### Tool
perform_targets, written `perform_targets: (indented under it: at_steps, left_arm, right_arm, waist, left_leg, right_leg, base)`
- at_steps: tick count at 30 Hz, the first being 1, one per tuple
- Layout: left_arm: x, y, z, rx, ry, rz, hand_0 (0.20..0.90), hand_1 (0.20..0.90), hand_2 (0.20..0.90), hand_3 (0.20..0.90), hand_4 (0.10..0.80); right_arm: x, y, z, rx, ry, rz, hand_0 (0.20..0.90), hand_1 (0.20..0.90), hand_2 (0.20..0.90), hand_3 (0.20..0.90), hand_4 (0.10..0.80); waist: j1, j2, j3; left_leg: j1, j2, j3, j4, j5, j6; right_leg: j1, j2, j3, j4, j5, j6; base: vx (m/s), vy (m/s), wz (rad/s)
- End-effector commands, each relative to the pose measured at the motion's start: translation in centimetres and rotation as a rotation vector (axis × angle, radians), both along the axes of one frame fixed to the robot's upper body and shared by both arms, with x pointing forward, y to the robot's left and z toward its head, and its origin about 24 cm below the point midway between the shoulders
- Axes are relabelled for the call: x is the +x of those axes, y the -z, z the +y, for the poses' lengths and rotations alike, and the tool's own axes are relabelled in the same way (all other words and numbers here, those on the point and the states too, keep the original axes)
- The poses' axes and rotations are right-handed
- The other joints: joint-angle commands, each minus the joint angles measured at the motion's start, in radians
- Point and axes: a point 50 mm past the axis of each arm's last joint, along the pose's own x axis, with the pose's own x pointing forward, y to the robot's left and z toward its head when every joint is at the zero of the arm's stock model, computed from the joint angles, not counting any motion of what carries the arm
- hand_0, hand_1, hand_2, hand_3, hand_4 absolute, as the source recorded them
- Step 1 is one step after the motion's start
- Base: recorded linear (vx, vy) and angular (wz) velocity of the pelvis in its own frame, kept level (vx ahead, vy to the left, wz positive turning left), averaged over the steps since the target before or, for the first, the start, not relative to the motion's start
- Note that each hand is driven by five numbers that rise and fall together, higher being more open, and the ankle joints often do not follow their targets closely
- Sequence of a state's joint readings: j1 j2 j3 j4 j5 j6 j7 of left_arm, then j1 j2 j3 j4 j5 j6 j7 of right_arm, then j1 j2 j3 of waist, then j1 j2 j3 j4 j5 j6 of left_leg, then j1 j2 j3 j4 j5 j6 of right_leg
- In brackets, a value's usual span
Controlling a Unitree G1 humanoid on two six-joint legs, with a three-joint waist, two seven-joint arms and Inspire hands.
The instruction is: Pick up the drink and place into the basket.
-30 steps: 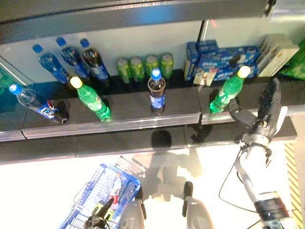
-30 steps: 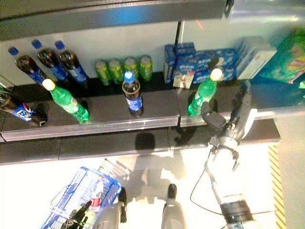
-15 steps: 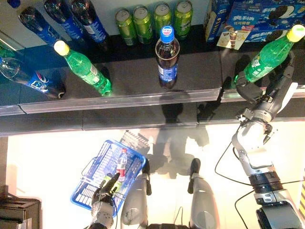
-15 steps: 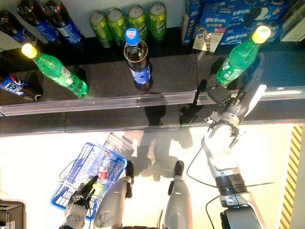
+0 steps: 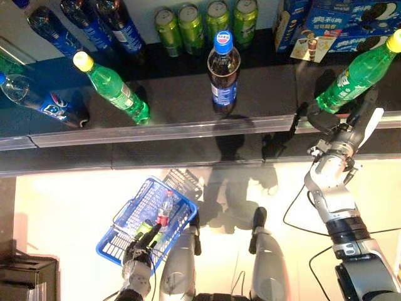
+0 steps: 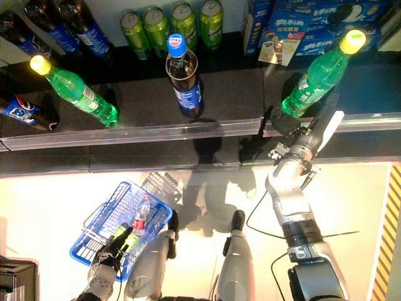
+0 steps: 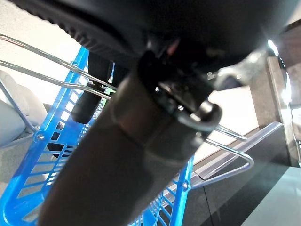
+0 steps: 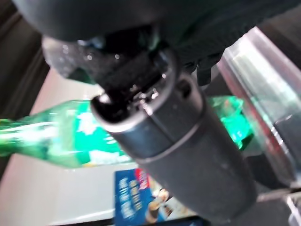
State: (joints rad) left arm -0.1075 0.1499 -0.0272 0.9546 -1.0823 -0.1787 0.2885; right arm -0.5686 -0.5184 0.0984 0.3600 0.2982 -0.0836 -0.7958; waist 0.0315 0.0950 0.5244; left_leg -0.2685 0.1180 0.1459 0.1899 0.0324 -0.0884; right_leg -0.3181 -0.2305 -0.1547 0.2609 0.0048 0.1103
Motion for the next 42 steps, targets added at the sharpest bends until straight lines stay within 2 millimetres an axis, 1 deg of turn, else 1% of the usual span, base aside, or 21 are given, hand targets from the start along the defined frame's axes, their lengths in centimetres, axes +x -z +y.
perform_targets:
  at_steps: [1, 4, 6, 11, 21, 22, 23, 24, 28, 35, 40, 42]
  left_arm:
    - [-1.4, -0.5, 2.1, 0.083, -0.028, -0.047, 0.300, 0.300, 0.300, 0.200, 0.100]
    - [-1.3, -0.6, 2.2, 0.084, -0.021, -0.051, 0.300, 0.300, 0.300, 0.200, 0.100]
    - [-1.0, -0.8, 2.2, 0.084, -0.014, -0.064, 0.300, 0.300, 0.300, 0.200, 0.100]
    - [-0.7, -1.0, 2.1, 0.074, -0.010, -0.082, 0.300, 0.300, 0.300, 0.200, 0.100]
    - [-1.3, -0.8, 2.0, 0.064, 0.009, -0.078, 0.300, 0.300, 0.300, 0.200, 0.100]
    - [-1.2, -0.8, 2.0, 0.062, 0.010, -0.078, 0.300, 0.300, 0.300, 0.200, 0.100]
    - [-1.2, -0.8, 1.9, 0.060, 0.014, -0.079, 0.300, 0.300, 0.300, 0.200, 0.100]
    - [-1.3, -0.8, 1.8, 0.059, 0.017, -0.081, 0.300, 0.300, 0.300, 0.200, 0.100]
    - [-1.4, -0.7, 1.6, 0.049, 0.012, -0.083, 0.300, 0.300, 0.300, 0.200, 0.100]
    - [-1.8, -0.6, 1.9, 0.039, -0.014, -0.097, 0.300, 0.300, 0.300, 0.200, 0.100]
    - [-2.0, -0.5, 2.2, 0.037, -0.033, -0.093, 0.300, 0.300, 0.300, 0.200, 0.100]
    - [-2.1, -0.5, 2.2, 0.037, -0.035, -0.092, 0.300, 0.300, 0.300, 0.200, 0.100]
  right_arm:
    - [-0.6, -7.8, -1.4, -0.063, 0.053, -0.299, 0.900, 0.900, 0.900, 0.900, 0.800]
    - [-0.4, -8.8, -2.0, -0.060, 0.061, -0.321, 0.900, 0.900, 0.900, 0.900, 0.800]
    - [-0.2, -10.0, -2.1, -0.067, 0.060, -0.347, 0.900, 0.900, 0.900, 0.900, 0.800]
    - [-0.2, -12.3, -2.0, -0.085, 0.060, -0.399, 0.900, 0.900, 0.900, 0.900, 0.800]
    - [-0.7, -15.8, -1.4, -0.132, 0.079, -0.496, 0.900, 0.900, 0.900, 0.900, 0.800]
    - [-0.7, -15.9, -1.3, -0.134, 0.078, -0.501, 0.639, 0.639, 0.639, 0.595, 0.495]
    - [-0.8, -16.2, -1.3, -0.140, 0.081, -0.510, 0.571, 0.571, 0.571, 0.516, 0.416]
    - [-0.9, -16.4, -1.2, -0.142, 0.083, -0.515, 0.300, 0.300, 0.300, 0.200, 0.100]
    - [-1.2, -16.7, -1.1, -0.142, 0.088, -0.529, 0.300, 0.300, 0.300, 0.200, 0.100]
    - [-1.8, -16.1, -1.9, -0.133, 0.108, -0.533, 0.300, 0.300, 0.300, 0.200, 0.100]
    - [-2.5, -15.2, -2.6, -0.106, 0.131, -0.548, 0.300, 0.300, 0.300, 0.200, 0.100]
    - [-2.6, -15.2, -2.7, -0.104, 0.133, -0.548, 0.300, 0.300, 0.300, 0.200, 0.100]
  waist:
    - [0.012, 0.005, -0.023]
    - [0.017, 0.014, -0.014]
    - [0.023, 0.021, -0.006]
    - [0.030, 0.031, -0.004]
    - [0.046, 0.048, -0.004]
    - [0.046, 0.049, -0.004]
    - [0.046, 0.049, -0.004]
    - [0.046, 0.050, -0.004]
    - [0.041, 0.051, -0.004]
    - [0.030, 0.051, -0.004]
    - [0.016, 0.044, -0.004]
    - [0.016, 0.043, -0.004]
  left_leg:
    - [-0.015, 0.027, -0.109, 0.141, -0.037, -0.026]
    - [-0.022, 0.023, -0.113, 0.148, -0.036, -0.025]
    - [-0.031, 0.019, -0.116, 0.152, -0.033, -0.024]
    - [-0.062, 0.016, -0.117, 0.164, -0.027, -0.022]
    - [-0.126, 0.015, -0.128, 0.219, -0.017, -0.020]
    - [-0.128, 0.015, -0.129, 0.221, -0.016, -0.020]
    - [-0.130, 0.015, -0.129, 0.223, -0.015, -0.019]
    - [-0.130, 0.015, -0.129, 0.222, -0.014, -0.019]
    - [-0.124, 0.014, -0.123, 0.220, -0.010, -0.018]
    - [-0.095, 0.018, -0.108, 0.228, -0.012, -0.019]
    - [-0.048, 0.020, -0.100, 0.238, -0.017, -0.023]
    - [-0.045, 0.020, -0.100, 0.239, -0.017, -0.023]
  right_leg:
    - [0.016, -0.046, 0.001, -0.015, 0.033, 0.006]
    - [0.009, -0.049, 0.000, -0.004, 0.028, 0.005]
    - [0.001, -0.050, -0.002, 0.005, 0.025, 0.001]
    - [-0.034, -0.049, -0.006, 0.030, 0.013, -0.005]
    - [-0.105, -0.047, -0.005, 0.120, -0.027, -0.025]
    - [-0.107, -0.046, -0.004, 0.123, -0.029, -0.026]
    - [-0.111, -0.045, -0.002, 0.128, -0.032, -0.027]
    - [-0.112, -0.045, -0.001, 0.129, -0.034, -0.028]
    - [-0.111, -0.044, 0.002, 0.132, -0.037, -0.029]
    - [-0.086, -0.048, 0.005, 0.137, -0.043, -0.031]
    - [-0.033, -0.050, 0.010, 0.131, -0.049, -0.032]
    - [-0.028, -0.050, 0.010, 0.129, -0.049, -0.032]
  base:
    - [0.000, 0.000, 0.00]
    - [0.000, 0.000, 0.00]
    - [0.020, -0.014, 0.06]
    - [0.003, -0.003, 0.04]
    - [-0.007, -0.004, 0.03]
    - [-0.008, 0.011, 0.06]
    - [-0.007, 0.010, 0.04]
    - [-0.015, 0.015, 0.04]
    - [-0.016, 0.031, 0.00]
    - [-0.024, 0.041, 0.00]
    - [-0.024, 0.039, 0.01]
    - [0.000, 0.000, 0.00]
